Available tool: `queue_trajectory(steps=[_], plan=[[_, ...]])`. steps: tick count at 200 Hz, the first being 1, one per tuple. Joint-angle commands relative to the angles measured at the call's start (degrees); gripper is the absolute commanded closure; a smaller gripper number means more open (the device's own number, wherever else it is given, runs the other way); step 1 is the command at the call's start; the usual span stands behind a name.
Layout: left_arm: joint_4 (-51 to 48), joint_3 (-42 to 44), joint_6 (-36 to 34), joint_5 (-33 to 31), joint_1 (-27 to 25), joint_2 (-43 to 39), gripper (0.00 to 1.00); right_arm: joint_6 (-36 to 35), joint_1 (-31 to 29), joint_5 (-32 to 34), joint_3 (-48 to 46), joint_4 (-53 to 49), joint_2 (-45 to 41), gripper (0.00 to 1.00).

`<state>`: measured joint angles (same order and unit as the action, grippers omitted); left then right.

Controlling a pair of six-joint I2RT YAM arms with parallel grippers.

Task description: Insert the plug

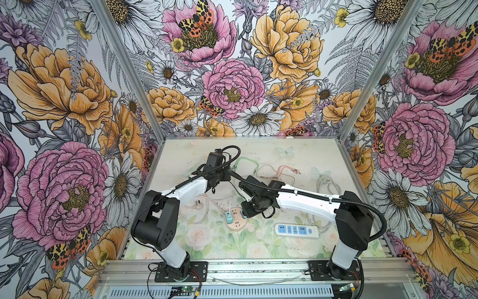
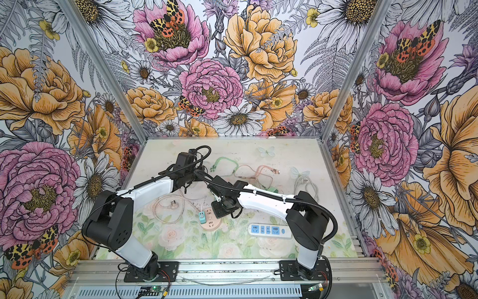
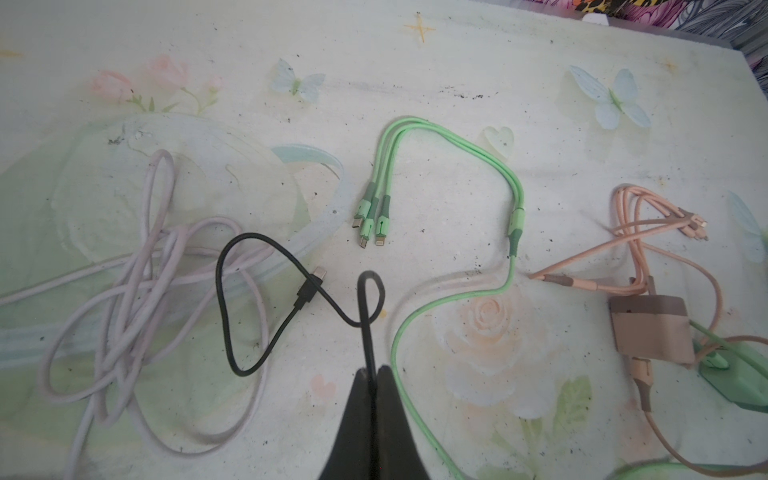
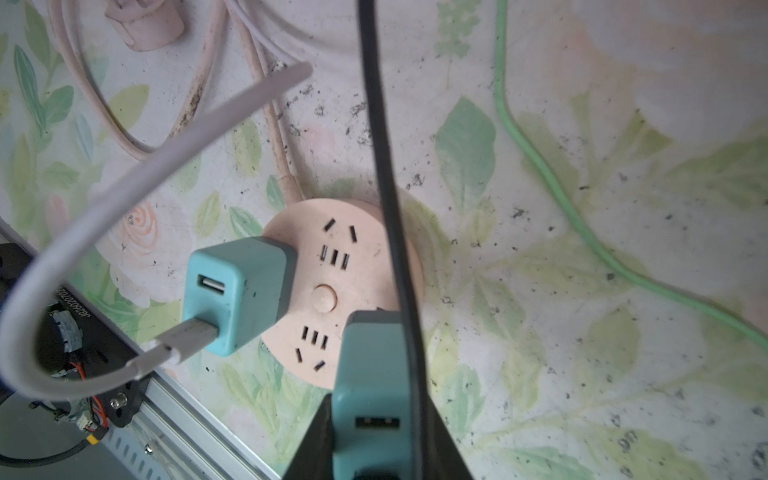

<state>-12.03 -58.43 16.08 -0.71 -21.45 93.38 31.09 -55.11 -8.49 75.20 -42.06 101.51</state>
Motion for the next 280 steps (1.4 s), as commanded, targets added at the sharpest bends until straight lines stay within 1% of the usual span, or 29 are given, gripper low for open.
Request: queue_trajectory(steps=[1, 62, 161, 205, 232, 280], plan=[[0.17, 0.17, -0.26, -1.66, 1.04, -0.53, 1.00, 0.64, -0.78, 0.93, 2.18, -1.26, 1.68, 1.00], [-0.45, 0.34, -0.17, -1.21, 2.34, -1.35, 1.00, 0.37, -1.41, 3.26, 3.21, -2.92, 2.37, 1.00], [-0.79, 0.60, 0.63, -0.85, 2.38, -1.29, 1.00, -0.98, -1.47, 6.88, 3.21, -5.70, 2.14, 1.00], [-1.23, 0.79, 0.68, -1.28, 2.38, -1.89, 1.00, -1.79, -1.40, 10.38, 3.66, -7.62, 2.64, 1.00], [-1.59, 0.65, 0.45, -1.42, 2.40, -2.16, 1.00, -2.92, -1.43, 12.84, 5.20, -10.62, 2.90, 1.00], [-2.47, 0.09, 0.67, -1.58, 2.29, -1.89, 1.00, -3.36, -1.42, 12.86, 6.41, -11.70, 3.55, 1.00]])
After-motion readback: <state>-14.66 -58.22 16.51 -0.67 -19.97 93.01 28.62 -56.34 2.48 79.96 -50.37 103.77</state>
